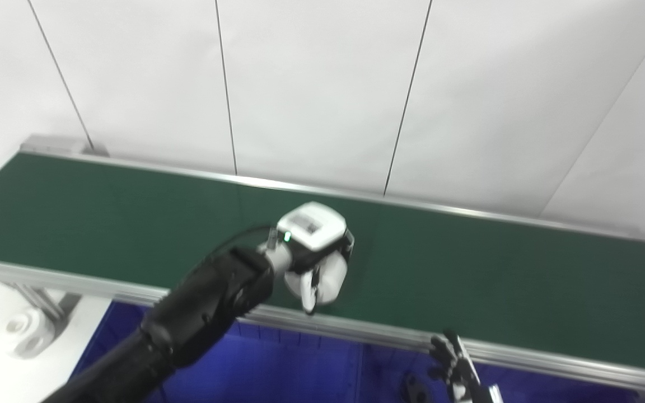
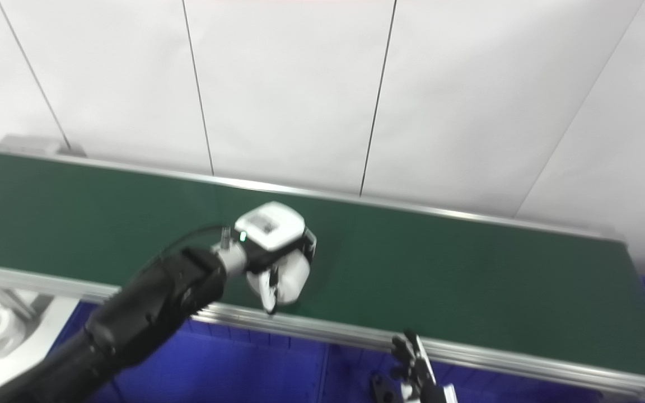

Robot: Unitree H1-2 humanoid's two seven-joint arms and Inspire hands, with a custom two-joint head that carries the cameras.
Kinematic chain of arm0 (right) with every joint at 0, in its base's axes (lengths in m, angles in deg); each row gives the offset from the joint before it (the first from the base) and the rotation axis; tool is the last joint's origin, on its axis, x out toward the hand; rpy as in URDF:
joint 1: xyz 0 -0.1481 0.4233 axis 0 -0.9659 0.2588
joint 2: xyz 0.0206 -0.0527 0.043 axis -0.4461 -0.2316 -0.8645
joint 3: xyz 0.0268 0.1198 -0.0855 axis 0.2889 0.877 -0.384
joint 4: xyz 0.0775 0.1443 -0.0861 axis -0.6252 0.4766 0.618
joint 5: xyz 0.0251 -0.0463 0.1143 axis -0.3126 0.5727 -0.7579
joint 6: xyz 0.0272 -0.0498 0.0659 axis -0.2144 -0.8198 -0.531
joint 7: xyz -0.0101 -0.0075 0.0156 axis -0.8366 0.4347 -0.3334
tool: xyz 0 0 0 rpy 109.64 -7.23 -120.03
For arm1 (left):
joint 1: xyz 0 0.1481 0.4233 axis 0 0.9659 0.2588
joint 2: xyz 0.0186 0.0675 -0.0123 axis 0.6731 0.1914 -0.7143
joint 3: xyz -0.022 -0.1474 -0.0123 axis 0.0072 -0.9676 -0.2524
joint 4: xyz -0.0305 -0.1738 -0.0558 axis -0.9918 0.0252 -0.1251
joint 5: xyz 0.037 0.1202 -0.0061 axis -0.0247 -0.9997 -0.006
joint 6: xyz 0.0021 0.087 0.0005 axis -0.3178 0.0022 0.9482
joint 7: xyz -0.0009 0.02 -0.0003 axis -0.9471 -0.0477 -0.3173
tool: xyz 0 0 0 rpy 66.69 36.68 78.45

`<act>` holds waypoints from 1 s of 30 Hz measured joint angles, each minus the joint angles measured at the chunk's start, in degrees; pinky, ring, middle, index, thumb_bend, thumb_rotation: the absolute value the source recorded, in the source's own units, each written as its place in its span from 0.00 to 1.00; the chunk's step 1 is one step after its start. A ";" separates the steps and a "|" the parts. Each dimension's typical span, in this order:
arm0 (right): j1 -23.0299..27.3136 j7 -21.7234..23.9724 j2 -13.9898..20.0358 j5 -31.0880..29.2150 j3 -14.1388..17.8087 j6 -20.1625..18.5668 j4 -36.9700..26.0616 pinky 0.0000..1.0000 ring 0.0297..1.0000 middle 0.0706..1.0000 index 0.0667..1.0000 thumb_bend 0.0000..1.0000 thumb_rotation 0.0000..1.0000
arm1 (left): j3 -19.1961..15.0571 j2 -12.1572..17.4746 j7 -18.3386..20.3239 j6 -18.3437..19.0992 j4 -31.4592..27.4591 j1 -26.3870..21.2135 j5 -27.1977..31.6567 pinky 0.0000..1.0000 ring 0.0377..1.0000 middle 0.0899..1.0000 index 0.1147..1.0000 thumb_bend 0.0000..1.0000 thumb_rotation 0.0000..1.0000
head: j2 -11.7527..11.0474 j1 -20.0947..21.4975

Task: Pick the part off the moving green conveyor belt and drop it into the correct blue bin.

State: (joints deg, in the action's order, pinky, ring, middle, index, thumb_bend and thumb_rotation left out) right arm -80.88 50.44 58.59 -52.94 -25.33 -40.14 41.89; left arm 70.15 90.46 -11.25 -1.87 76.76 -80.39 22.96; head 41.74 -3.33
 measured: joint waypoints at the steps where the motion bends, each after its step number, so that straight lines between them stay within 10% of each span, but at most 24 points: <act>1: 0.07 0.24 0.28 -0.37 0.18 -0.57 -0.22 0.85 0.89 0.89 0.98 0.95 0.97 | -0.40 -0.08 1.40 0.25 -1.99 0.18 0.36 0.31 0.34 0.37 0.44 0.52 0.00 | 0.70 -1.05; 10: 0.97 1.74 2.91 -4.54 2.32 -2.08 -0.90 0.84 0.89 0.89 0.97 0.95 0.95 | -1.26 0.06 7.09 0.66 -8.94 6.28 -0.85 0.31 0.33 0.37 0.44 0.52 0.00 | 2.82 -4.58; 30: 1.53 2.49 3.23 -4.47 2.27 -3.17 2.21 0.85 0.89 0.90 0.97 0.94 0.93 | -5.42 6.52 4.55 -1.27 -12.43 22.71 -4.96 0.19 0.23 0.42 0.42 0.53 0.00 | 0.36 -1.42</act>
State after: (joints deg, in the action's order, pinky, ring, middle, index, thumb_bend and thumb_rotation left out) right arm -79.35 52.93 61.82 -57.41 -23.06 -43.32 44.10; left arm 64.73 96.98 -6.70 -3.14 64.33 -57.69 18.00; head 42.10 -4.75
